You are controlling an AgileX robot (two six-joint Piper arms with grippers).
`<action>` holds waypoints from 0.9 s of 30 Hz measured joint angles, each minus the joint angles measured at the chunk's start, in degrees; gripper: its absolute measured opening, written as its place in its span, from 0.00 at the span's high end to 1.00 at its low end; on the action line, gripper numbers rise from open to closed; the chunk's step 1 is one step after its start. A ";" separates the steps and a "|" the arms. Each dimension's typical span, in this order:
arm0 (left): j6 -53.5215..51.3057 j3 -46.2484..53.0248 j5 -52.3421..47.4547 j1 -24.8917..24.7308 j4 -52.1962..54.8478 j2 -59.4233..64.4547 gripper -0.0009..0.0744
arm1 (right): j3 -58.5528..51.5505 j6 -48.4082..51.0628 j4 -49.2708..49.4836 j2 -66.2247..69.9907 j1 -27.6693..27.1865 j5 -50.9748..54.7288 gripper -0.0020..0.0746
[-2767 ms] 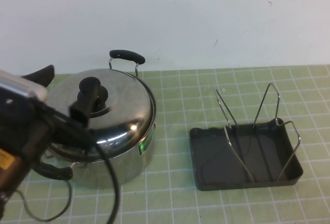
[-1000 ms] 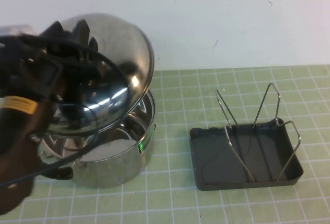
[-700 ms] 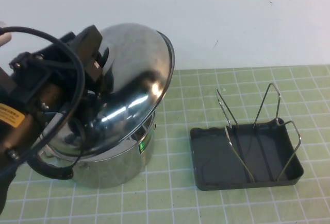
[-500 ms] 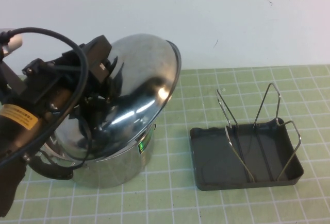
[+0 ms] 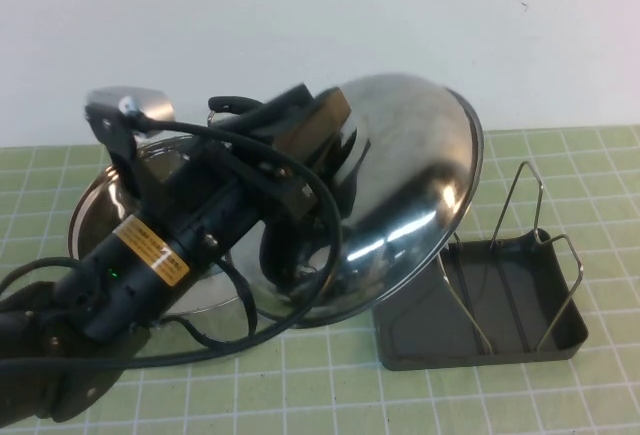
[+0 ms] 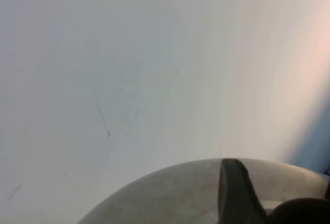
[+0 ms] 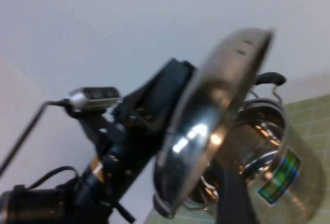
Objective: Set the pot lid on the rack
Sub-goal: Hand over the pot lid
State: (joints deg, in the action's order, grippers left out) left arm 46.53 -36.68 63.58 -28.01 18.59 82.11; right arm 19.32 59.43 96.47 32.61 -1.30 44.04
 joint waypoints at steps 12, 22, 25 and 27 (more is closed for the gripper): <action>1.98 0.00 0.35 0.00 -0.52 2.22 0.58 | 19.97 4.43 0.00 36.58 0.22 19.67 0.34; 1.98 0.00 0.35 0.00 -1.74 2.22 0.58 | 29.52 6.36 0.00 47.25 11.28 16.67 0.34; 1.98 0.00 0.35 0.00 -1.74 2.22 0.58 | 32.85 7.02 0.00 50.28 13.68 15.19 0.34; 1.98 0.00 0.35 0.00 -1.88 2.22 0.58 | 35.16 7.84 0.00 51.86 14.80 14.70 0.37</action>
State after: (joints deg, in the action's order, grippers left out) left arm 48.52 -36.68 63.93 -28.01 16.72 84.33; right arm 54.47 67.28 96.47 84.47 13.51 58.74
